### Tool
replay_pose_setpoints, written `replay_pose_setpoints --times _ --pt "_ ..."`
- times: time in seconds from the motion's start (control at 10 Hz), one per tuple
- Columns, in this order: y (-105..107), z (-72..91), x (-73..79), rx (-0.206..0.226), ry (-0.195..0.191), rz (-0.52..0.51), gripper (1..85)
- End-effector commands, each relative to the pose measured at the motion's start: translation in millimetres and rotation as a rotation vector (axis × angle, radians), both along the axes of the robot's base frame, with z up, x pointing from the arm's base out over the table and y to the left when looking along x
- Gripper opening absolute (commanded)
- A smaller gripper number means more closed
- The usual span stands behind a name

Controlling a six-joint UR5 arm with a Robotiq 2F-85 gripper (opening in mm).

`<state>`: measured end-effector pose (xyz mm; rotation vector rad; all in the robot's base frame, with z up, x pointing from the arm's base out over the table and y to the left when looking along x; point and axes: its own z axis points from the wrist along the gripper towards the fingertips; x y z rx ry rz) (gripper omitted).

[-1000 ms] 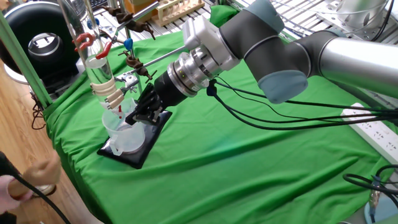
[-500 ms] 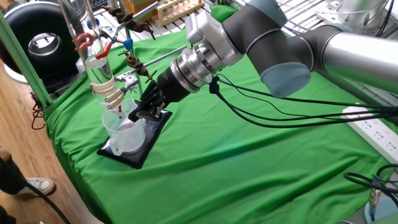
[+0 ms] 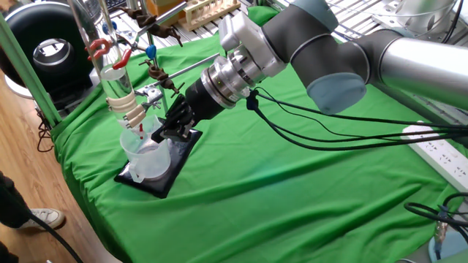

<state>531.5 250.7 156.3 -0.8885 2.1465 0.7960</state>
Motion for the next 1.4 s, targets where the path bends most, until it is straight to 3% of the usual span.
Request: replay_pose_setpoints --times 0.0,0.2,0.4,0.6,1.0,1.3 --pt "-0.1 11.7 0.8 0.040 0.030 -0.046 1.3" --pt "2.3 14.5 1.2 0.049 0.046 -0.074 1.3" --pt "9.7 21.1 1.2 0.095 0.062 -0.089 1.3" --pt "13.4 22.0 0.3 0.110 0.083 -0.106 1.3" --pt "14.7 13.0 -3.6 0.067 0.115 -0.154 1.3" --pt "18.9 19.5 -1.8 0.100 0.124 -0.169 1.3"
